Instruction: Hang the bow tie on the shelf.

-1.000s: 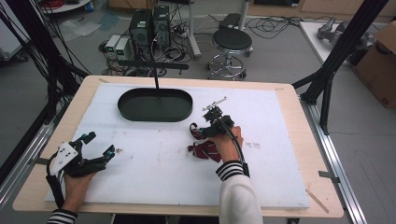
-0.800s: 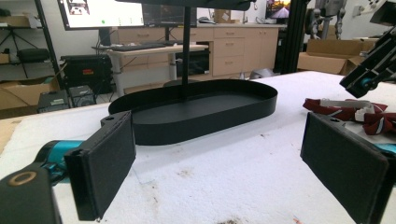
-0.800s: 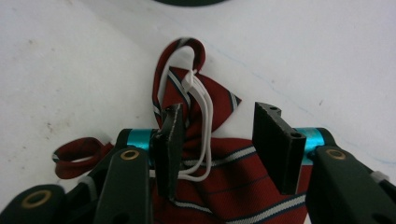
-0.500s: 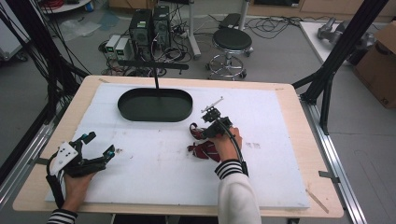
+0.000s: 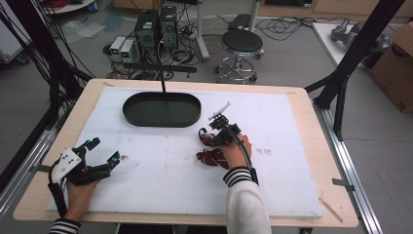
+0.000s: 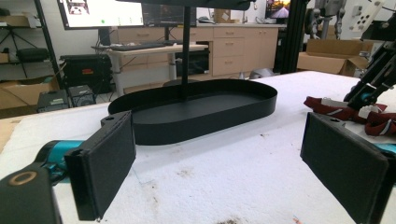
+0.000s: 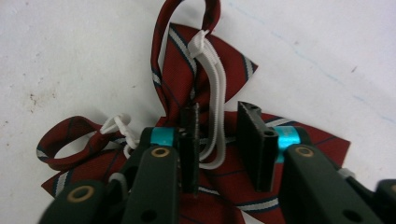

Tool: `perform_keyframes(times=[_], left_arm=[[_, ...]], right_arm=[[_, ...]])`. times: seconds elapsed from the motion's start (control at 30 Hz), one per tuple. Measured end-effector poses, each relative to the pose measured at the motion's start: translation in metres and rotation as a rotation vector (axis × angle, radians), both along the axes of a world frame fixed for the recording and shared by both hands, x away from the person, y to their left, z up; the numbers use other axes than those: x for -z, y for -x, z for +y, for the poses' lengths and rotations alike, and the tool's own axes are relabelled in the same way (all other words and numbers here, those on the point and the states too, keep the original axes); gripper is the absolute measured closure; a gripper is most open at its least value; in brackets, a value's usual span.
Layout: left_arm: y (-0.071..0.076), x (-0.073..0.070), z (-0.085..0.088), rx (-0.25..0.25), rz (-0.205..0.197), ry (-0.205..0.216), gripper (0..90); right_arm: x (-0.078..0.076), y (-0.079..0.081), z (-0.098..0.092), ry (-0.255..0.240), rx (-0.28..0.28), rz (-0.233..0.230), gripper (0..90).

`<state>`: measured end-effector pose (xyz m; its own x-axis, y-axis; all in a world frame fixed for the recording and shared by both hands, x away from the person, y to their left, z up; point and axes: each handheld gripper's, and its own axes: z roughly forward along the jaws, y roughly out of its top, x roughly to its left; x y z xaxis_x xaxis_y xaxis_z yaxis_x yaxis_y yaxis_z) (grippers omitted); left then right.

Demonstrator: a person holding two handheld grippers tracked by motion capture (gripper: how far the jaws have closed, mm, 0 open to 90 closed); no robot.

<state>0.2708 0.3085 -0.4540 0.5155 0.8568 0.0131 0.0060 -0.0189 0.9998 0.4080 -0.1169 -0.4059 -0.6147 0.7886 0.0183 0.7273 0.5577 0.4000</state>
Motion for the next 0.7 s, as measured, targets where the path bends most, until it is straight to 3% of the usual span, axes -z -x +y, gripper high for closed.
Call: perform_keyframes(times=[0.1, 0.43, 0.53, 0.57, 0.7], left_arm=[[0.0, 0.0, 0.0, 0.0, 0.0, 0.0, 10.7], [0.0, 0.0, 0.0, 0.0, 0.0, 0.0, 10.7], [0.0, 0.0, 0.0, 0.0, -0.001, 0.0, 10.7], [0.0, 0.0, 0.0, 0.0, -0.001, 0.0, 10.7], [0.0, 0.0, 0.0, 0.0, -0.001, 0.0, 10.7]], right_arm=[[-0.001, 0.001, 0.004, 0.016, -0.002, -0.01, 86.3], [-0.006, 0.003, 0.003, -0.002, 0.006, -0.024, 86.9], [-0.01, 0.004, 0.001, -0.034, 0.019, -0.042, 86.9], [-0.014, 0.005, 0.0, -0.062, 0.023, -0.068, 86.9], [-0.022, 0.009, -0.003, -0.101, 0.026, -0.122, 86.9]])
